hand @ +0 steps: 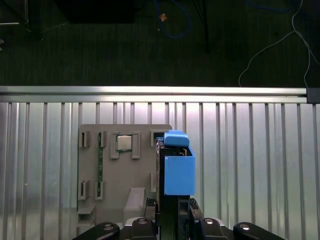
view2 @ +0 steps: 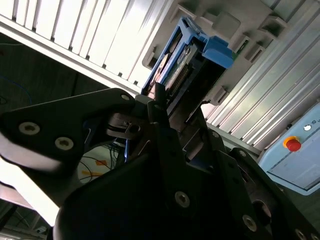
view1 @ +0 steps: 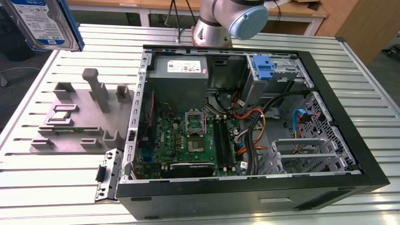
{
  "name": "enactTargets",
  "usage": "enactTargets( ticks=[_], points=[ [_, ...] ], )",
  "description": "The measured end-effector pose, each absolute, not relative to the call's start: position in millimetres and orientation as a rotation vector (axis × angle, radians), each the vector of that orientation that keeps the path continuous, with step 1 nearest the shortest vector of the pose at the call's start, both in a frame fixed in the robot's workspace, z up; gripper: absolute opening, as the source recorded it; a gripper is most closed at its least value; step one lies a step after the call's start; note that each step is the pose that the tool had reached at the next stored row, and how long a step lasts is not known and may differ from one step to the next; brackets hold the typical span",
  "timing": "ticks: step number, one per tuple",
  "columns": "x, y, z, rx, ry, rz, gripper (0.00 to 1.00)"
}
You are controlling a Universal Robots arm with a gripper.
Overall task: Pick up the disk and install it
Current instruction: 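Pick up the disk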
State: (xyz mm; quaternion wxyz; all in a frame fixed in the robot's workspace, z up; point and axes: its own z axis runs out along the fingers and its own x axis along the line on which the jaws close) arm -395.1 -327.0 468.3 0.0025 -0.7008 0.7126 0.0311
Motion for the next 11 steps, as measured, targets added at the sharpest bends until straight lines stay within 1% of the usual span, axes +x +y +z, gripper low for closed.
enactTargets(
  ticks=[11],
  points=[
    [-395.2, -327.0, 472.0, -2.198, 2.235, 0.097, 0.35]
  ],
)
